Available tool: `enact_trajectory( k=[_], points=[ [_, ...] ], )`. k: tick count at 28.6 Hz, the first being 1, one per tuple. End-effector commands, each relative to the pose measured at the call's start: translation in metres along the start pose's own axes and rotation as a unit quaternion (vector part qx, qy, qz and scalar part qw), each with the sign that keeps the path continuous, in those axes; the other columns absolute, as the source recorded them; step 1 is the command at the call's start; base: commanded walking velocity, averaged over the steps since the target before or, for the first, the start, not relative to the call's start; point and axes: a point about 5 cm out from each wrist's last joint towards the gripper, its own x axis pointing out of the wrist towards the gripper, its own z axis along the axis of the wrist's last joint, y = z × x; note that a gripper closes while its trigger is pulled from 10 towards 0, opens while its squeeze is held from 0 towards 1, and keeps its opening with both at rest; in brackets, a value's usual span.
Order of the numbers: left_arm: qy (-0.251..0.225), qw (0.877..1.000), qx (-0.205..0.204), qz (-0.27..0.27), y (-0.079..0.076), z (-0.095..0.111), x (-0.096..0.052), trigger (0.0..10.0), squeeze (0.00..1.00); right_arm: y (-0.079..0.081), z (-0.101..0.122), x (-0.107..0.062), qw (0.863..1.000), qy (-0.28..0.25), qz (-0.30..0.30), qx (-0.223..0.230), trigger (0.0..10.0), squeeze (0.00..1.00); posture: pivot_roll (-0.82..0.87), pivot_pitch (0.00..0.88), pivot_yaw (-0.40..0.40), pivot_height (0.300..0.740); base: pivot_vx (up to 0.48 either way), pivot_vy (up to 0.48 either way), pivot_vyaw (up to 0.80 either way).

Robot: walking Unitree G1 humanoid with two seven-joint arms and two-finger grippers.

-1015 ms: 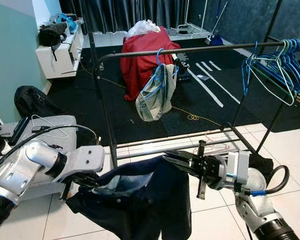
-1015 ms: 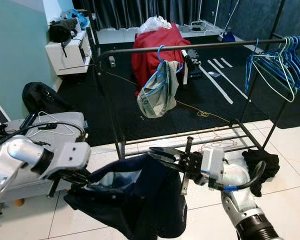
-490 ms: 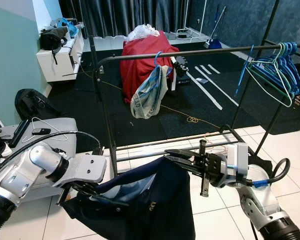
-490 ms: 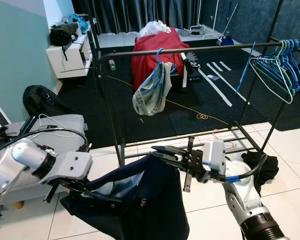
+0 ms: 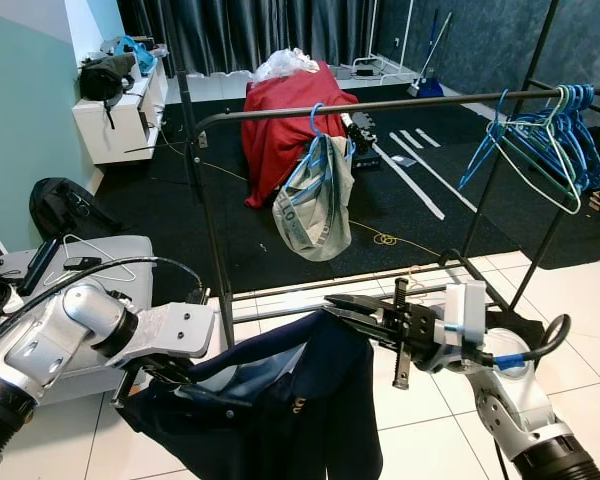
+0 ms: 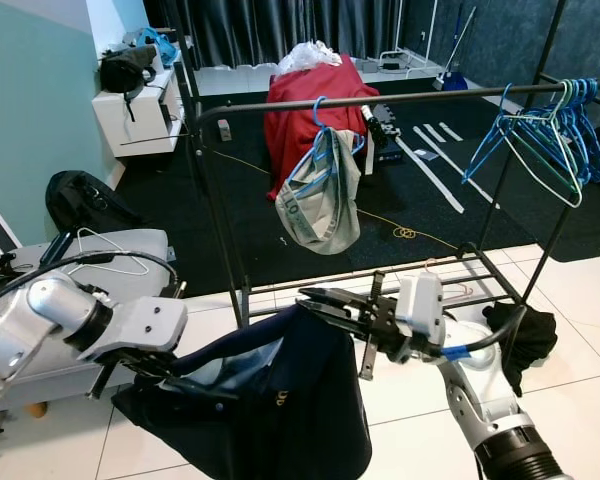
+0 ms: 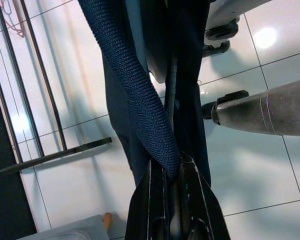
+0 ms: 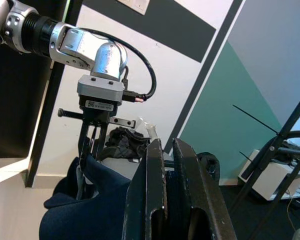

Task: Hang hanger

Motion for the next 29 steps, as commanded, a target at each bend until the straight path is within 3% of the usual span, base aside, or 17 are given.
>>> enact_trajectory(
  k=[1,12,29],
  points=[
    [0.022,1.0,-0.006,-0.008,0.0,-0.004,-0.003,0.0,0.0,-0.003,0.006,0.004,1.0,-0.011,-0.004,-0.012,10.0,0.0,-0.05,0.044,0.045,0.74,0.0,0.0,0.0],
    [0.004,1.0,-0.012,-0.003,0.004,0.007,-0.004,0.0,0.0,-0.003,0.006,0.013,1.0,-0.011,-0.005,-0.017,10.0,0.0,-0.06,0.04,0.042,0.74,0.0,0.0,0.0],
    [0.015,0.999,-0.029,-0.004,0.003,0.006,-0.005,0.0,0.0,0.005,0.003,0.022,1.0,-0.019,0.006,0.005,10.0,0.0,-0.06,0.036,0.038,0.74,0.0,0.0,0.0]
  ],
)
